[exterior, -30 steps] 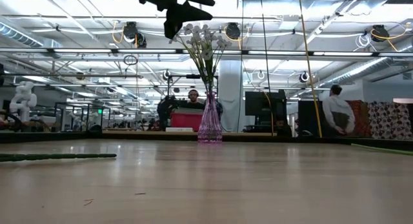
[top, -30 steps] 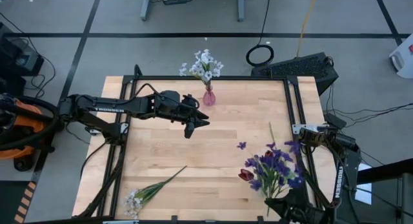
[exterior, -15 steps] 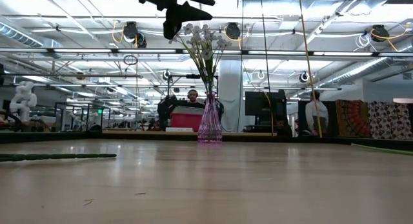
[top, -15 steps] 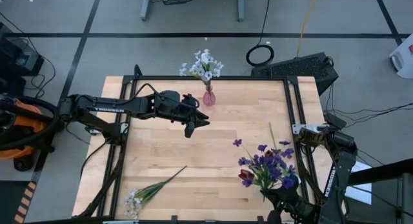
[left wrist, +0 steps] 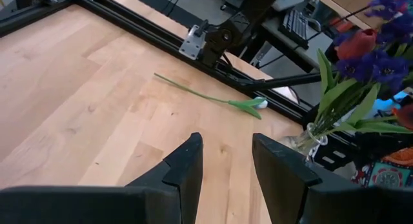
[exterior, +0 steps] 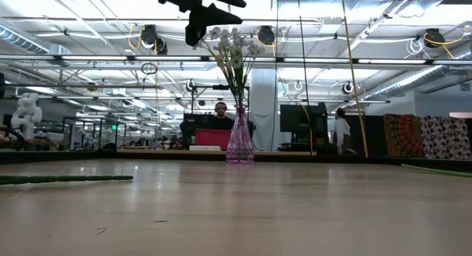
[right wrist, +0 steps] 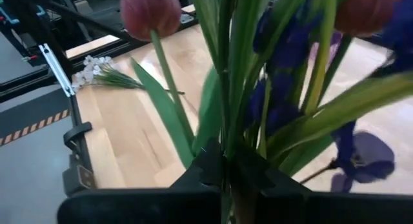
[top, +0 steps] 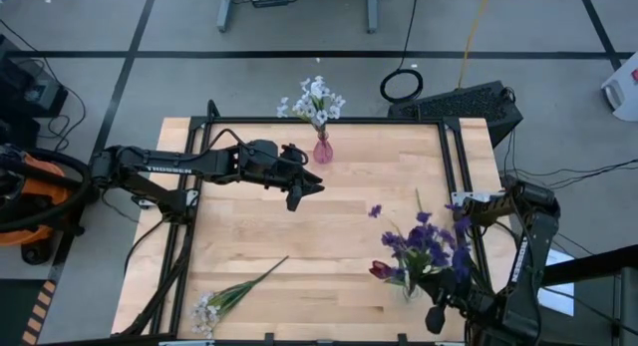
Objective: Sort flowers into vase by color
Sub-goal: Put the purple flowers into the transparent vase
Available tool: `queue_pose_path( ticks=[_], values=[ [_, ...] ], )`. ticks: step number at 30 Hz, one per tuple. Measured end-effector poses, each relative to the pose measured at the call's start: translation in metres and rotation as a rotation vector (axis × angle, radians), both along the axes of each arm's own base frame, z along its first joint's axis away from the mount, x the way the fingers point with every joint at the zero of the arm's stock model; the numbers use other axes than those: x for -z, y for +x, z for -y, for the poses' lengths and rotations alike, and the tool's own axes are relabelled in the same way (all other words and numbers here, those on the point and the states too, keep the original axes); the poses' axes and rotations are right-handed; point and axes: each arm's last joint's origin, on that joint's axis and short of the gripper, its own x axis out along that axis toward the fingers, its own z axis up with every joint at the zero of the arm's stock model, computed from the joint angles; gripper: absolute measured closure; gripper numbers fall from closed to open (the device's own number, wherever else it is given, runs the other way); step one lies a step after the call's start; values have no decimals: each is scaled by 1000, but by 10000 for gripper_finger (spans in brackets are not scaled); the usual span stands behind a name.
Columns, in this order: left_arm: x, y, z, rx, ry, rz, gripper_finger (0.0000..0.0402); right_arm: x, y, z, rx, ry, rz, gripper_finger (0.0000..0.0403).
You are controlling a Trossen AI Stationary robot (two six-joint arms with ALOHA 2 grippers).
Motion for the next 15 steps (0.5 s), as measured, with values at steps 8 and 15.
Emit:
queue_pose_path(
  ticks=[8,15],
  values=[
    [0,0,5,1,-22,-2,262,15,-8,5,-7,0,-3,390],
    [0,1,10,18,-23,-2,262,17,-7,2,-15,26,-22,367]
  ],
)
